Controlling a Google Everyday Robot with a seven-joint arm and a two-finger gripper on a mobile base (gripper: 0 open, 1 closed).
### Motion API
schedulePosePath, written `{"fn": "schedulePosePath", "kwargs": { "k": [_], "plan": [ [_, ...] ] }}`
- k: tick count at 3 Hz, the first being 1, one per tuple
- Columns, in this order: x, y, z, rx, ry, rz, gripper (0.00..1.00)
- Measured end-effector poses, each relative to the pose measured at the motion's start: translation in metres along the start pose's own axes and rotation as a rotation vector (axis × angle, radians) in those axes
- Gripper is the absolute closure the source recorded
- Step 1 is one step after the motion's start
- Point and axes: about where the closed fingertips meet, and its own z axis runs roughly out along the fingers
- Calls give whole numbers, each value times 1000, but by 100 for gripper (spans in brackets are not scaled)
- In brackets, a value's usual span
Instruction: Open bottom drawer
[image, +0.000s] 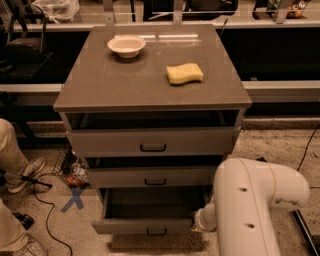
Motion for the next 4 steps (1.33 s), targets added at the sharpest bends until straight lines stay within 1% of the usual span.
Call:
{"fn": "schedulePosePath", "kwargs": {
  "k": [1, 4],
  "plan": [
    [3, 4, -1, 9, -8, 5, 100],
    [1, 8, 2, 2, -10, 4, 31]
  ]
}}
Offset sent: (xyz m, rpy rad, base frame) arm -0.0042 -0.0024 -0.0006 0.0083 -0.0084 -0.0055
